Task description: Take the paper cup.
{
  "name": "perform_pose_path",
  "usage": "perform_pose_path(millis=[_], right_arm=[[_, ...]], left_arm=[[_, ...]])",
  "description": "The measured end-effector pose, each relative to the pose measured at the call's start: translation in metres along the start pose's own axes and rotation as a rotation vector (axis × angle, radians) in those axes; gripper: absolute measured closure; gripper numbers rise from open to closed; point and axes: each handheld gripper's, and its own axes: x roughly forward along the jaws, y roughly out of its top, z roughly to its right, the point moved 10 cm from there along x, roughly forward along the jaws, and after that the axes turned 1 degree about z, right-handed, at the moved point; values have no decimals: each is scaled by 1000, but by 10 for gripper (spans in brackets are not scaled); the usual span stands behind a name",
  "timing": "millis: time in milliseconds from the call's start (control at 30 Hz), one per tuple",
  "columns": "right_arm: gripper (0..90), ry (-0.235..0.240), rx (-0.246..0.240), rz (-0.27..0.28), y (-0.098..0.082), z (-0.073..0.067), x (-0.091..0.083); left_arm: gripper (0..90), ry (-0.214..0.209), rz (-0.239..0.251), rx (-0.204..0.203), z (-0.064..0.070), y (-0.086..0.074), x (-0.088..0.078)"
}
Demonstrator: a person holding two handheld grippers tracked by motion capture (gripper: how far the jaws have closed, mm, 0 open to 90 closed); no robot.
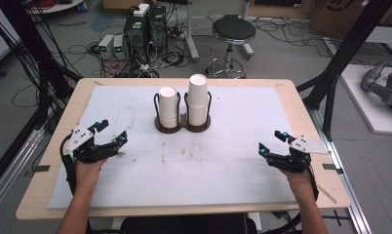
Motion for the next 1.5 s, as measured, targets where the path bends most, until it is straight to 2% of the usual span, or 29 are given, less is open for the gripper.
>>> perform_pose_path(millis=[400, 633, 800, 933, 1200, 1367, 1500], right_arm=[[219, 29, 16, 14, 5, -5, 4], [219, 47, 24, 42, 15, -12, 8], [206, 77, 23, 53, 24, -25, 15], [206, 121, -16, 68, 34, -39, 20], [210, 158, -28, 98, 52, -55, 35], [252, 169, -24, 106, 61, -61, 49], [264, 190, -49, 99, 68, -70, 61]], left_arm=[[184, -5, -5, -1, 1, -1, 2], [184, -13, -11, 8, 4, -2, 1], [184, -23, -18, 13, 7, -4, 2], [184, -32, -20, 17, 9, -3, 3], [184, -43, -36, 25, 12, -6, 4], [184, -47, -36, 23, 13, -7, 4], [184, -47, -37, 22, 13, -7, 4]])
